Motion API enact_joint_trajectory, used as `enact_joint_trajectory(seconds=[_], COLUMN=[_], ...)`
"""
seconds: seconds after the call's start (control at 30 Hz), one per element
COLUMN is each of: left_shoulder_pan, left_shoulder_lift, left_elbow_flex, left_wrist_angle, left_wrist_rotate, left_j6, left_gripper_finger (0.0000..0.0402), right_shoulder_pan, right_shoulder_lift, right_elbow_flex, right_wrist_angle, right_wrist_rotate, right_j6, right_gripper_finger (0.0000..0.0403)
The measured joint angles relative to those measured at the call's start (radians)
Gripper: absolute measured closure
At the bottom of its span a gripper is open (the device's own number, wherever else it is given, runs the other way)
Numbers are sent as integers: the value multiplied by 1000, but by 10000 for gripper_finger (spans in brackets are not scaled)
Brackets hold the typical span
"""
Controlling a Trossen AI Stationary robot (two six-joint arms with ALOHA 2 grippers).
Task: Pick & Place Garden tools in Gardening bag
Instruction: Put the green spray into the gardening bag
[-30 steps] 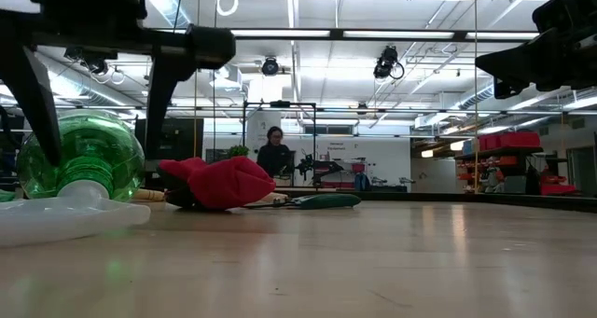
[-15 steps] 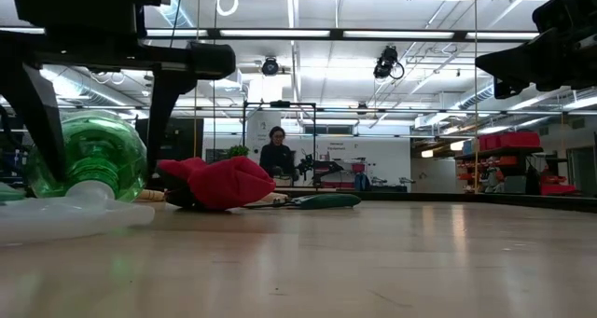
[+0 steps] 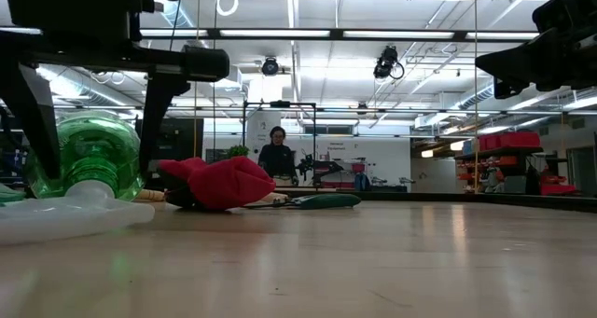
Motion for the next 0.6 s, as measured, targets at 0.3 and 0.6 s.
enact_joint_trajectory(seconds=[0.3, 0.6], left_shoulder_pan=[0, 0], left_shoulder_lift=[29, 66], left_elbow_flex=[0, 0], left_wrist_angle=[-1, -4], left_wrist_rotate=[-6, -10], left_j6=[-1, -11], left_gripper_finger=[133, 133], right_shoulder_pan=[0, 0], right_shoulder_lift=[0, 0], right_elbow_flex=[0, 0], right_wrist_angle=[0, 0], right_wrist_rotate=[0, 0], right_j6=[0, 0], right_gripper_finger=[401, 401])
